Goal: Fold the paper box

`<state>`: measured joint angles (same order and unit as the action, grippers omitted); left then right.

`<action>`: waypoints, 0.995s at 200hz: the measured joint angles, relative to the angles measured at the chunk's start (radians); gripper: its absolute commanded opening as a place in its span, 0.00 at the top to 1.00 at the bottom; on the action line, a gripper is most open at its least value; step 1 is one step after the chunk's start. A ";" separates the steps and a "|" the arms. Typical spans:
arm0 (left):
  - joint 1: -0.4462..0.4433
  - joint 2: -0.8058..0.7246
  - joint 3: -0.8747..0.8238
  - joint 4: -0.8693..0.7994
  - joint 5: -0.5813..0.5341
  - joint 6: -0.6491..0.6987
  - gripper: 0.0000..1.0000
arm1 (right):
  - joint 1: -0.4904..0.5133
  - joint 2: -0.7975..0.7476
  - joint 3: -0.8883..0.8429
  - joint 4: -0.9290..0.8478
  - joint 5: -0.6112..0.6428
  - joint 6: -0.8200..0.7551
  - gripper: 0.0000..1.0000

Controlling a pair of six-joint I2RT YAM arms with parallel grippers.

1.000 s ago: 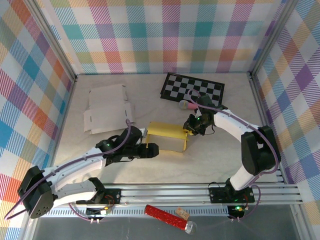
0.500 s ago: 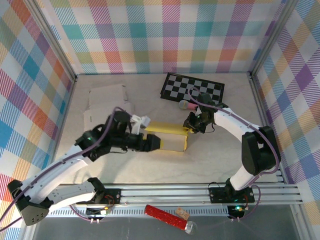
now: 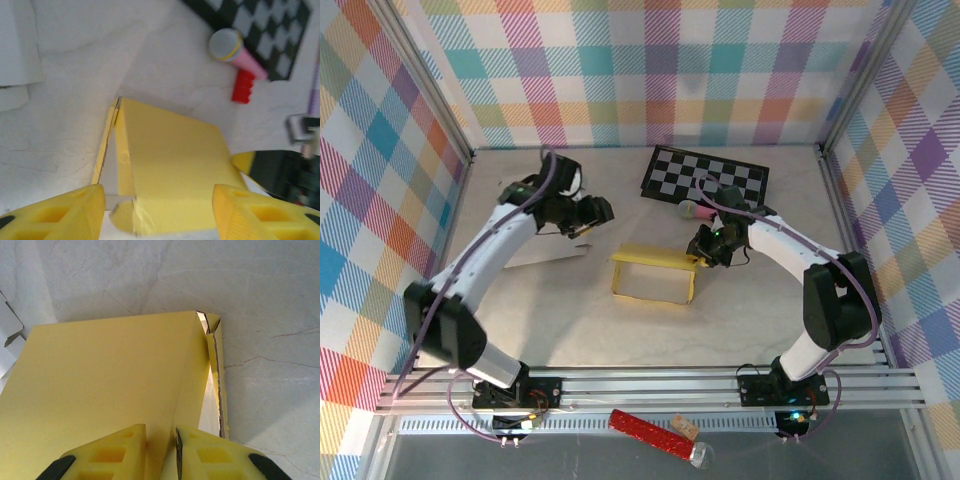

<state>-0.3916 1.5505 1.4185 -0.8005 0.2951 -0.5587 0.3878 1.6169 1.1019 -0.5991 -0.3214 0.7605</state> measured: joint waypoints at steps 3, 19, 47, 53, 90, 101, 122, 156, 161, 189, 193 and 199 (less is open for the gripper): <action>0.000 0.015 -0.003 0.004 0.006 0.004 0.45 | 0.000 0.001 0.000 0.000 0.000 0.000 0.76; 0.000 0.084 -0.016 0.020 0.034 0.011 0.46 | 0.000 0.005 0.000 0.000 0.000 -0.002 0.76; 0.000 0.138 -0.045 0.039 0.073 0.018 0.47 | 0.000 0.010 0.000 0.000 0.000 -0.006 0.76; -0.001 0.142 -0.054 0.049 0.085 0.017 0.48 | 0.000 0.011 0.000 0.000 0.000 -0.006 0.76; -0.014 0.185 -0.102 0.104 0.130 0.014 0.54 | 0.000 0.021 0.000 0.002 0.000 -0.007 0.76; -0.018 0.195 -0.118 0.118 0.135 0.005 0.59 | 0.000 0.028 0.000 0.004 0.000 -0.007 0.76; -0.021 0.201 -0.143 0.133 0.143 -0.002 0.64 | 0.000 0.036 0.000 0.005 0.000 -0.006 0.76; -0.025 0.201 -0.155 0.158 0.147 -0.003 0.76 | 0.000 0.039 0.000 0.008 0.000 -0.007 0.76; -0.026 0.201 -0.157 0.159 0.149 -0.004 0.76 | 0.000 0.039 0.000 0.008 0.000 -0.007 0.76; -0.038 0.201 -0.177 0.177 0.150 -0.003 0.77 | 0.000 0.047 0.000 0.008 0.000 -0.011 0.76; -0.039 0.201 -0.179 0.177 0.149 -0.003 0.77 | 0.000 0.048 0.000 0.008 0.000 -0.011 0.76; -0.041 0.201 -0.183 0.178 0.149 -0.003 0.77 | 0.000 0.050 0.000 0.008 0.000 -0.013 0.76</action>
<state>-0.4328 1.7512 1.2354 -0.6228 0.4442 -0.5621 0.3878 1.6672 1.1019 -0.5911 -0.3210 0.7471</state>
